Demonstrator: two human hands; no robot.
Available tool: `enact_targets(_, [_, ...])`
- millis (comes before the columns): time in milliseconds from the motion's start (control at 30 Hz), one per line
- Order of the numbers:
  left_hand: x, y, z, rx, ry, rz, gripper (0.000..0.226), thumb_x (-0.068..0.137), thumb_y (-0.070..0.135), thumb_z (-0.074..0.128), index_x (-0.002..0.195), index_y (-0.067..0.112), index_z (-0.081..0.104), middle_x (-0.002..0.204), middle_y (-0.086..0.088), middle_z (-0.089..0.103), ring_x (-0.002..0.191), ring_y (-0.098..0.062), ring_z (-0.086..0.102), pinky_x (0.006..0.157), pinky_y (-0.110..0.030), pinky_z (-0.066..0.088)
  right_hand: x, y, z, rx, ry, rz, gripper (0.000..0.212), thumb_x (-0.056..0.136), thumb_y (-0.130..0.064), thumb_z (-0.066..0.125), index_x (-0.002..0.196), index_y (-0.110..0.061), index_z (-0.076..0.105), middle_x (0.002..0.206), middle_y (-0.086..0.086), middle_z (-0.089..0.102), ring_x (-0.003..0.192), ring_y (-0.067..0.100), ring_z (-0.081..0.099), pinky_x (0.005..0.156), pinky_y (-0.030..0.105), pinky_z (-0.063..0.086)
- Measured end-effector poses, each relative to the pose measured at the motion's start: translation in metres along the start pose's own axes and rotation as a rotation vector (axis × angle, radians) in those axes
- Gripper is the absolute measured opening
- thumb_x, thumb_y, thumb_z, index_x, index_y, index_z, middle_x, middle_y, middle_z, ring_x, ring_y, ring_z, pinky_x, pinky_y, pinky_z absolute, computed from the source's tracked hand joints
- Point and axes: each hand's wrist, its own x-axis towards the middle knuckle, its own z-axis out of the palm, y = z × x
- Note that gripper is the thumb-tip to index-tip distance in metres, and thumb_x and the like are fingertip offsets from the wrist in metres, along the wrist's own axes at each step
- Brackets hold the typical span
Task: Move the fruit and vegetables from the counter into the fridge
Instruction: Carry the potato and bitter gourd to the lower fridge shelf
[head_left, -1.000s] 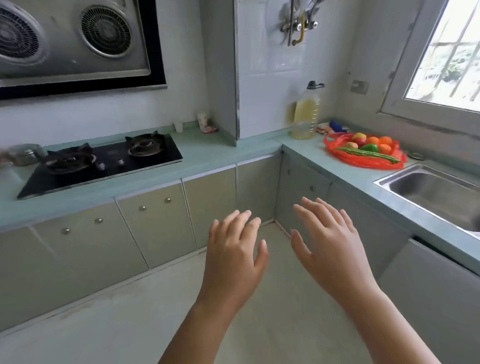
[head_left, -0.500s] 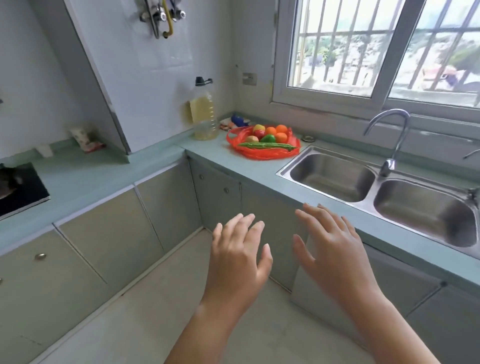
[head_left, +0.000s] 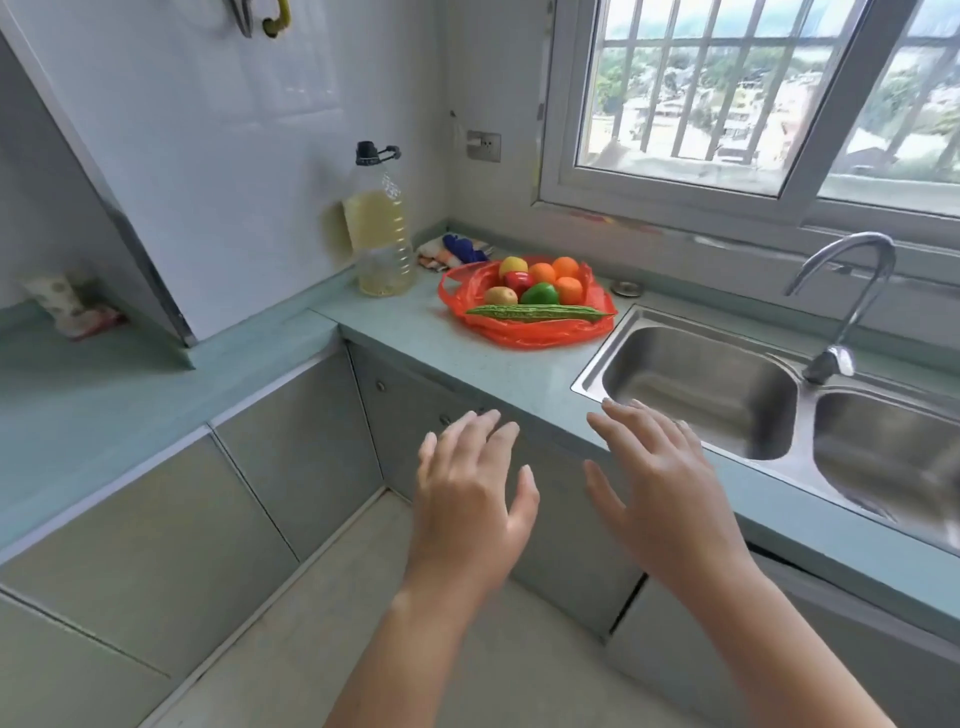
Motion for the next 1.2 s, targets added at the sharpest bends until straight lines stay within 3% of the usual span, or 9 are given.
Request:
enact_targets(200, [0.047, -0.068, 0.029, -0.013, -0.038, -0.017, 0.041, 0.081, 0.032, 0.043, 0.108, 0.009, 0.064, 0.114, -0.008, 0.064, 0.113, -0.020, 0.045, 0.095, -0.054, 0.036, 0.067, -0.019, 0.062, 0.017, -0.028, 0.022, 0.046, 0.080, -0.035, 0.040, 0.108, -0.009, 0.064, 0.114, 0.009, 0.065, 0.110, 0.031, 0.059, 0.090, 0.053, 0.043])
enact_targets(500, [0.108, -0.129, 0.093, -0.018, -0.100, -0.058, 0.041, 0.081, 0.033, 0.042, 0.108, 0.011, 0.064, 0.114, -0.005, 0.064, 0.113, -0.019, 0.048, 0.097, -0.051, 0.035, 0.144, 0.016, 0.143, 0.045, -0.082, 0.054, 0.036, 0.077, -0.017, 0.069, 0.110, -0.006, 0.063, 0.116, 0.012, 0.064, 0.111, 0.034, 0.058, 0.091, 0.055, 0.042])
enact_targets(667, [0.171, -0.154, 0.150, 0.017, -0.188, -0.042, 0.042, 0.081, 0.033, 0.041, 0.107, 0.011, 0.065, 0.113, -0.007, 0.065, 0.108, -0.026, 0.058, 0.094, -0.052, 0.040, 0.207, 0.054, 0.190, 0.054, -0.068, 0.059, 0.040, 0.077, -0.026, 0.055, 0.111, -0.007, 0.062, 0.115, 0.011, 0.064, 0.111, 0.034, 0.057, 0.089, 0.055, 0.046])
enact_targets(900, [0.273, -0.171, 0.223, -0.049, -0.254, -0.016, 0.043, 0.082, 0.033, 0.041, 0.111, 0.009, 0.063, 0.114, -0.007, 0.063, 0.109, -0.025, 0.057, 0.093, -0.044, 0.043, 0.289, 0.117, 0.241, 0.042, -0.090, 0.054, 0.039, 0.076, -0.027, 0.056, 0.110, -0.008, 0.063, 0.113, 0.010, 0.065, 0.108, 0.033, 0.059, 0.087, 0.056, 0.047])
enact_targets(1200, [0.317, -0.232, 0.295, -0.083, -0.365, -0.089, 0.044, 0.084, 0.035, 0.040, 0.112, 0.010, 0.062, 0.117, -0.006, 0.061, 0.112, -0.025, 0.054, 0.096, -0.045, 0.042, 0.340, 0.156, 0.315, 0.015, -0.116, 0.074, 0.035, 0.071, -0.025, 0.061, 0.101, -0.007, 0.065, 0.103, 0.010, 0.067, 0.097, 0.033, 0.063, 0.079, 0.054, 0.050])
